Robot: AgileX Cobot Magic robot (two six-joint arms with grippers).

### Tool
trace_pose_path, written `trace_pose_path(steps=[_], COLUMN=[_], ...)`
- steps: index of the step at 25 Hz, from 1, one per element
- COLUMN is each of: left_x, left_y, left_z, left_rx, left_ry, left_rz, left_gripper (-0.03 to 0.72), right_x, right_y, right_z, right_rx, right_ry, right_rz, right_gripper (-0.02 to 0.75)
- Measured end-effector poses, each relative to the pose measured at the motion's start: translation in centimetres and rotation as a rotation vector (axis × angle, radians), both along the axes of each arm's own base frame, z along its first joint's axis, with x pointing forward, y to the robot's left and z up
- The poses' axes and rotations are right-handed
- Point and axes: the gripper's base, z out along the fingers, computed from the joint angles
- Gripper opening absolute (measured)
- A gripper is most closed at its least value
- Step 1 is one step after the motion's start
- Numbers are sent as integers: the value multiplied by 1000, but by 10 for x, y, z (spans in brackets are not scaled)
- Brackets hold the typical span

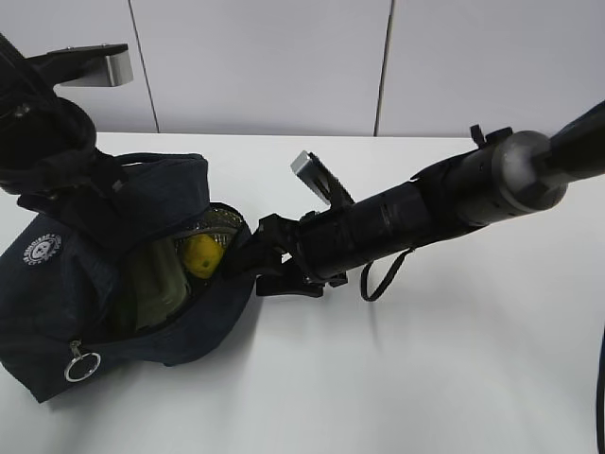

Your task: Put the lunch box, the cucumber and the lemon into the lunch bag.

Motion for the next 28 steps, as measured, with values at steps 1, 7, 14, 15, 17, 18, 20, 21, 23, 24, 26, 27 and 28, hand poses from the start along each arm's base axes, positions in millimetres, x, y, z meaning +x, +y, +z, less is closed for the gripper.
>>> trace_pose_path(steps=[1, 7, 14, 15, 17, 18, 20, 21, 23, 24, 26, 27, 28], left_x=[0, 0, 0, 0, 0, 0, 0, 0, 0, 0, 0, 0, 0], left_y=[0, 0, 0, 0, 0, 0, -1, -2, -4, -5, -6, -7, -8], left_z=[0, 0, 0, 0, 0, 0, 0, 1, 2, 2, 3, 3, 4], left_rx=[0, 0, 0, 0, -2, -4, -16, -26, -50, -61, -79, -89, -101], left_ry=[0, 0, 0, 0, 1, 2, 6, 5, 10, 10, 7, 10, 11], left_rz=[0, 0, 0, 0, 0, 1, 4, 8, 16, 21, 26, 30, 33], left_gripper=[6, 6, 6, 6, 6, 6, 6, 6, 6, 6, 6, 6, 6], right_x=[0, 2, 4, 3, 3, 2, 1, 0, -1, -1, -1, -1, -1], right_y=[0, 3, 6, 6, 7, 7, 8, 8, 7, 6, 1, -2, -5], right_z=[-4, -14, -10, -10, -9, -8, -6, -5, 2, 6, 21, 27, 36], right_rx=[7, 62, 139, 142, 159, 169, 194, 203, 209, 207, 205, 203, 200], right_ry=[7, 20, -25, -28, -27, -27, -21, -22, -36, -43, -74, -89, -104], right_rz=[-2, -23, -19, -15, -7, -1, 11, 18, 40, 48, 65, 74, 79], right_gripper=[513, 484, 88, 40, 9, 4, 2, 2, 2, 1, 1, 1, 1])
